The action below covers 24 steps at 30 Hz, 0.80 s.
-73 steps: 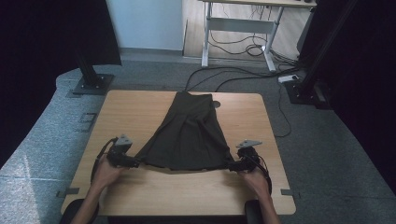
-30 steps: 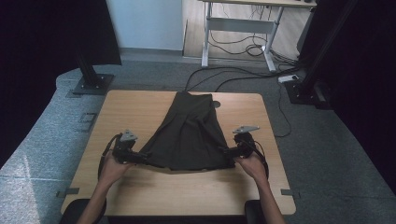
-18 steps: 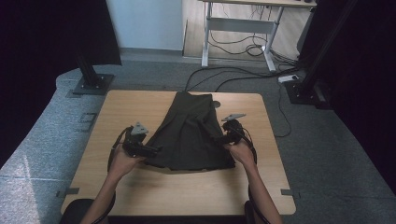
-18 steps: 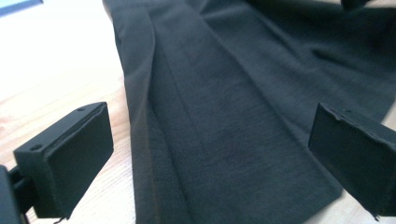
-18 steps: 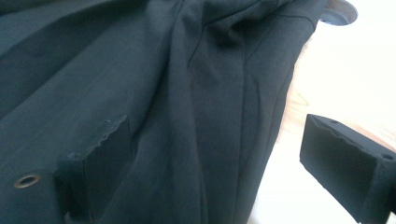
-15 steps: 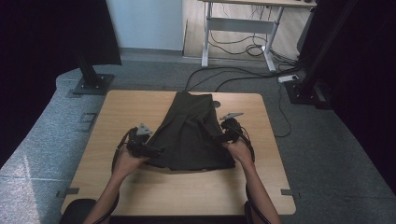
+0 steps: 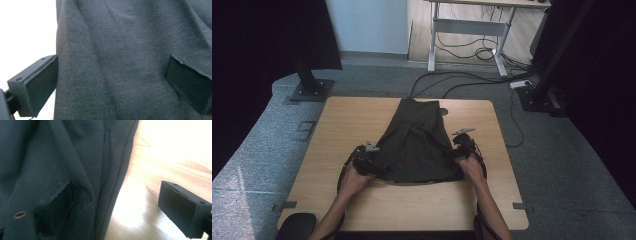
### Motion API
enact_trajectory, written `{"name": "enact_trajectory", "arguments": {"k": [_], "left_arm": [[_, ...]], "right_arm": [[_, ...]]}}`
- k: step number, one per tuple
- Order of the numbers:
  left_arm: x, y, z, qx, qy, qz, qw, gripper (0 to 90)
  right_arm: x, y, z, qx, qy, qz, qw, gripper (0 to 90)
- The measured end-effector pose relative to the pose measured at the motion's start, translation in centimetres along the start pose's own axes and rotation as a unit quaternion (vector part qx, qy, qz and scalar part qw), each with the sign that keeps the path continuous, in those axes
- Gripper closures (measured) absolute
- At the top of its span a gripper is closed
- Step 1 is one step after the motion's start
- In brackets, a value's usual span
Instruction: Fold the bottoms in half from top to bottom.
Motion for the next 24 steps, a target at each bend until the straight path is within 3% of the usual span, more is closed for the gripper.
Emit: {"name": "enact_trajectory", "arguments": {"k": [3, 8, 13, 18, 21, 23, 24], "left_arm": [[-0.1, 0.2, 0.8, -0.002, -0.004, -0.002, 1.0, 0.0], [-0.3, 0.4, 2.5, -0.008, -0.013, -0.006, 0.9999, 0.0], [-0.4, 0.3, 4.6, -0.015, -0.039, -0.007, 0.9991, 0.0], [-0.3, -0.1, 6.6, -0.035, -0.062, -0.002, 0.9974, 0.0], [-0.9, -0.4, 6.8, -0.029, -0.084, 0.017, 0.9959, 0.0], [-2.1, -0.7, 5.9, -0.017, -0.105, 0.002, 0.9944, 3.4], [-2.7, -0.9, 5.2, -0.017, -0.097, -0.01, 0.9951, 4.5]], "right_arm": [[-0.5, 0.8, 0.7, -0.008, 0.004, -0.001, 1.0, 12.7], [-1.9, 2.7, 2.6, -0.001, -0.008, 0.004, 1.0, 13.3], [-3.2, 4.3, 5.9, -0.01, -0.02, 0.011, 0.9997, 15.4], [-3.7, 4.9, 9.7, -0.031, -0.04, 0.013, 0.9986, 16.9], [-3.8, 4.8, 10.8, -0.045, -0.05, 0.02, 0.9975, 15.4], [-4.2, 4.6, 10.7, -0.055, -0.053, 0.015, 0.9969, 14.4], [-4.7, 4.3, 10.3, -0.052, -0.055, 0.003, 0.9971, 14.4]]}}
Point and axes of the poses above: each handheld gripper's, and its own axes: x roughly forward along the jaws, y roughly out of its underside, z roughly to its left, the point moved 8 cm from there along x, roughly forward along the jaws, and after that the axes turned 3 degrees about z, right-handed, at the moved point
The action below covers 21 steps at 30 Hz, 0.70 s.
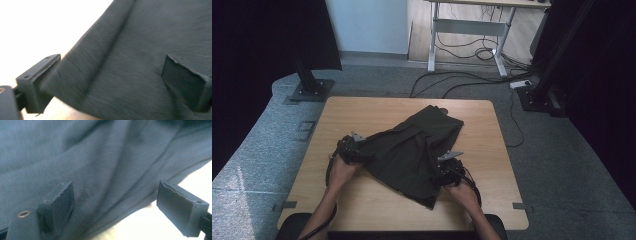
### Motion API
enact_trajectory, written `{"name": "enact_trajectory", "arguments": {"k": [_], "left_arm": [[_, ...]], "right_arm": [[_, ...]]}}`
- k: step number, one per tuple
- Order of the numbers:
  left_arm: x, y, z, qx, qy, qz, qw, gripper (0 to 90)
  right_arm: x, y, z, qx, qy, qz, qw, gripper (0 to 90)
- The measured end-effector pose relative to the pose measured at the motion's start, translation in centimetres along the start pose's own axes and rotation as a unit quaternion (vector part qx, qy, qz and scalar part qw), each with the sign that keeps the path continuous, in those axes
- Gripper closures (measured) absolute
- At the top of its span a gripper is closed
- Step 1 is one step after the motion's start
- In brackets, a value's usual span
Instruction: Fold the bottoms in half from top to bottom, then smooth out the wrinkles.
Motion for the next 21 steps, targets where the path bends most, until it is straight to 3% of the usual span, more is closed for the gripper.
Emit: {"name": "enact_trajectory", "arguments": {"k": [3, 9, 15, 21], "left_arm": [[-1.5, -0.1, -1.8, -0.005, 0.02, -0.026, 0.9994, 3.8], [-1.6, 0.5, -3.7, 0.001, 0.026, -0.022, 0.9994, 0.0], [-2.0, 1.0, -5.0, 0.005, 0.037, -0.024, 0.999, 0.0], [-1.1, 1.8, -6.3, 0.015, 0.04, -0.01, 0.999, 0.0]], "right_arm": [[-1.5, -1.0, -1.8, 0.017, 0.006, -0.028, 0.9994, 14.2], [-2.5, -4.4, -5.3, 0.034, 0.019, -0.049, 0.998, 13.8], [-0.8, -8.2, -8.4, 0.044, 0.031, -0.056, 0.997, 13.7], [2.0, -10.8, -9.7, 0.054, 0.036, -0.054, 0.9964, 13.7]]}}
Point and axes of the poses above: each handheld gripper's, and its own axes: x roughly forward along the jaws, y roughly out of its underside, z roughly to its left, the point moved 8 cm from there along x, roughly forward along the jaws, and after that the axes turned 3 degrees about z, right-handed, at the moved point
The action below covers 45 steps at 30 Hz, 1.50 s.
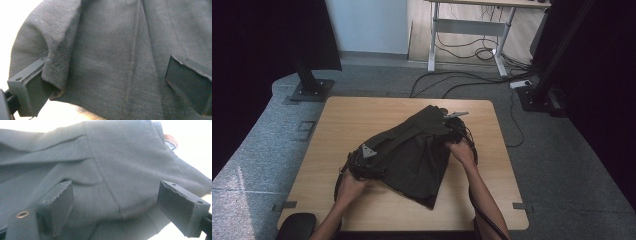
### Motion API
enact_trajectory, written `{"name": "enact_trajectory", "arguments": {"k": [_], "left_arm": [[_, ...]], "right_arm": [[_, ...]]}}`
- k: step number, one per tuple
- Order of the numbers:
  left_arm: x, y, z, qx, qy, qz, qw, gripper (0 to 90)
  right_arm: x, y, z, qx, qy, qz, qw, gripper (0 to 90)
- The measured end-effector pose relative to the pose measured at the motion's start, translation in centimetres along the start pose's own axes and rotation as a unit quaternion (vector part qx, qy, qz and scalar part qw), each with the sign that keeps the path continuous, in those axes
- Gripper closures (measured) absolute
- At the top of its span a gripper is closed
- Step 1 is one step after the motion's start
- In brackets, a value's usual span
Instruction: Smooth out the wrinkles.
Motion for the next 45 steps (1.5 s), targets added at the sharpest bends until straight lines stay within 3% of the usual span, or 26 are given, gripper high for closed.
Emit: {"name": "enact_trajectory", "arguments": {"k": [4, 9, 10, 12, 14, 21, 27, 28, 29, 30, 33, 36, 40, 42, 45], "left_arm": [[0.8, 0.7, 0.1, 0.012, -0.016, 0.019, 0.9996, 0.0], [1.2, 0.9, 0.6, 0.012, -0.019, 0.02, 0.9996, 0.0], [1.2, 0.9, 0.7, 0.014, -0.023, 0.019, 0.9995, 0.0], [1.2, 0.8, 1.0, 0.018, -0.03, 0.018, 0.9992, 0.0], [1.3, 0.8, 1.6, 0.019, -0.037, 0.018, 0.999, 0.0], [1.7, 0.6, 5.1, -0.005, -0.061, 0.022, 0.9979, 0.0], [3.0, -0.8, 8.0, -0.012, -0.074, 0.041, 0.9964, 0.0], [3.0, -0.8, 8.0, -0.012, -0.074, 0.041, 0.9964, 0.0], [3.6, -1.3, 8.6, -0.021, -0.073, 0.043, 0.9962, 0.0], [4.1, -1.8, 9.0, -0.033, -0.066, 0.045, 0.9963, 0.0], [4.3, -2.0, 9.2, -0.036, -0.044, 0.054, 0.9969, 0.3], [3.3, -1.8, 9.5, -0.052, -0.034, 0.048, 0.9969, 1.1], [1.2, -1.5, 8.7, -0.088, 0.02, 0.019, 0.9957, 1.8], [0.6, -1.1, 7.8, -0.08, 0.039, 0.021, 0.9958, 0.0], [0.7, -0.5, 6.3, -0.068, 0.05, 0.021, 0.9962, 0.0]], "right_arm": [[2.4, -0.3, -0.5, -0.001, 0.014, 0.012, 0.9998, 13.7], [4.4, 1.6, -1.6, -0.035, 0.048, 0.047, 0.9971, 14.7], [4.6, 2.1, -1.6, -0.045, 0.048, 0.047, 0.9967, 14.8], [4.6, 2.7, -1.7, -0.022, 0.034, 0.03, 0.9987, 15.2], [4.2, 3.3, -1.5, -0.015, 0.023, 0.029, 0.9992, 16.1], [1.2, 6.6, 1.7, -0.041, -0.001, 0.048, 0.998, 24.6], [-1.7, 9.8, 7.1, -0.042, -0.012, 0.058, 0.9974, 26.2], [-1.7, 9.8, 7.1, -0.042, -0.012, 0.058, 0.9974, 26.2], [-1.9, 10.1, 7.8, -0.042, -0.014, 0.059, 0.9973, 25.9], [-2.5, 10.7, 9.4, -0.044, -0.012, 0.056, 0.9974, 25.3], [-2.7, 10.8, 10.0, -0.043, -0.01, 0.06, 0.9972, 23.0], [-3.2, 10.3, 9.7, -0.033, -0.014, 0.067, 0.9971, 17.8], [-4.8, 8.5, 8.5, -0.03, -0.009, 0.037, 0.9988, 14.7], [-5.1, 7.7, 7.5, -0.033, 0.006, 0.032, 0.9989, 13.4], [-4.5, 6.9, 6.5, -0.027, 0.015, 0.026, 0.9992, 13.2]]}}
Point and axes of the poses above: each handheld gripper's, and its own axes: x roughly forward along the jaws, y roughly out of its underside, z roughly to its left, the point moved 8 cm from there along x, roughly forward along the jaws, and after that the axes turned 3 degrees about z, right-handed, at the moved point
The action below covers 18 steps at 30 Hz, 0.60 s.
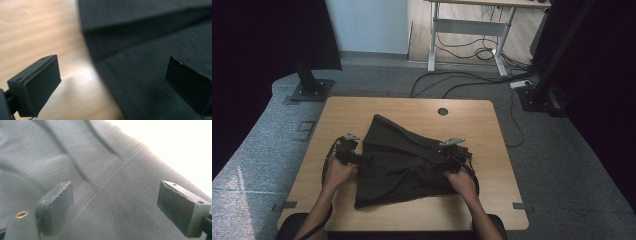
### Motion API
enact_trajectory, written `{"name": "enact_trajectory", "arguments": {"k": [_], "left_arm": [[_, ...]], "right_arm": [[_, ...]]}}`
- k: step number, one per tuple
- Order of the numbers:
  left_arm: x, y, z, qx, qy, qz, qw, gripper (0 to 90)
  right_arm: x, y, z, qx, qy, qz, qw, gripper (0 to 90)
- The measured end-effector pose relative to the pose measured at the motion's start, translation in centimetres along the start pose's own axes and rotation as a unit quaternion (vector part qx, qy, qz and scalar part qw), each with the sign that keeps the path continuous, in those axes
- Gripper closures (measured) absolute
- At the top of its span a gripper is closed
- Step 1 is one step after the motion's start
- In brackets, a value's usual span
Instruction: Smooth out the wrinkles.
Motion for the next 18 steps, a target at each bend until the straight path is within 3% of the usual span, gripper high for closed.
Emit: {"name": "enact_trajectory", "arguments": {"k": [4, 7, 11, 18], "left_arm": [[1.0, 1.0, -1.0, 0.008, -0.003, 0.019, 0.9998, 0.0], [1.5, 1.6, -1.2, 0.003, -0.004, 0.016, 0.9999, 0.0], [1.5, 1.7, -1.5, 0.008, -0.005, 0.015, 0.9998, 0.0], [1.7, 1.6, -1.9, 0.012, -0.007, 0.009, 0.9999, 0.5]], "right_arm": [[1.7, -0.1, 0.1, 0.014, -0.014, 0.002, 0.9998, 13.2], [2.8, 0.3, 0.6, 0.018, -0.022, 0.003, 0.9996, 13.0], [3.6, 0.5, 0.8, 0.018, -0.013, -0.002, 0.9998, 11.7], [5.1, 1.0, 1.3, 0.006, 0.009, 0.008, 0.9999, 0.0]]}}
Point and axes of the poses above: each handheld gripper's, and its own axes: x roughly forward along the jaws, y roughly out of its underside, z roughly to its left, the point moved 8 cm from there along x, roughly forward along the jaws, and after that the axes turned 3 degrees about z, right-handed, at the moved point
